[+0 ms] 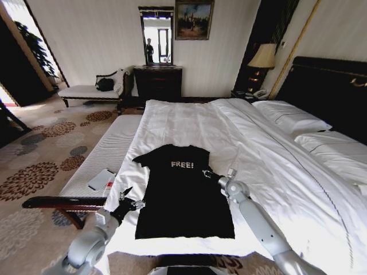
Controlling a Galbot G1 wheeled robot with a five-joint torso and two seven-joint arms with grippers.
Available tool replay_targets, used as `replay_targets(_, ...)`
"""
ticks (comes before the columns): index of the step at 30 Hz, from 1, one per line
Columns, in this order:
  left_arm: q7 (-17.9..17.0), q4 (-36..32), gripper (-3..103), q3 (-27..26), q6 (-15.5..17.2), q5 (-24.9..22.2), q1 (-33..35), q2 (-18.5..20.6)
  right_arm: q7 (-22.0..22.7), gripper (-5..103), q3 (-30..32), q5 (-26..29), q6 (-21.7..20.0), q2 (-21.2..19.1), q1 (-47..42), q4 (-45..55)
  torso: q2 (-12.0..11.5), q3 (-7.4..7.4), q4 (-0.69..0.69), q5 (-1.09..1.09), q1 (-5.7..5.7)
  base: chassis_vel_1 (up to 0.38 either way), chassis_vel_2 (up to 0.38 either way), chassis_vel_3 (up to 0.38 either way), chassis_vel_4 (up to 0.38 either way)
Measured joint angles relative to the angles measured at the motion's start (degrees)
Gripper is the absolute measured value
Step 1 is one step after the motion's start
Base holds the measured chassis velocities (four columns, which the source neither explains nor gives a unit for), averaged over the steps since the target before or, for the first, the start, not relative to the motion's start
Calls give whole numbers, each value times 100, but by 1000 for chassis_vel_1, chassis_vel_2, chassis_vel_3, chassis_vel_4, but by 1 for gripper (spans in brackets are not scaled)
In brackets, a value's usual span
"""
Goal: Fold the clothes on the bed.
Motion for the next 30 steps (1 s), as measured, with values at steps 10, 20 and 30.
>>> replay_targets(10, 0, -6, 100, -15, -17, 6, 0, -20, 3, 0, -50, -312, 20, 54, -243, -14, 0, 0, -3, 1, 0, 0, 0, 0, 0)
replay_targets(20, -1, -43, 100, 40, 26, 12, -110, -10, -248, 25, 22, -1034, 193, -357, -323, 93, 0, 0, -1, 0, 0, 0, 0, 0, 0)
replay_targets(30, 0, -11, 100, 91, 146, -81, -313, 51, -439, 57, 319, -1422, 262, -783, -956, 1098, 0, 0, 0, 0, 0, 0, 0, 0, 0)
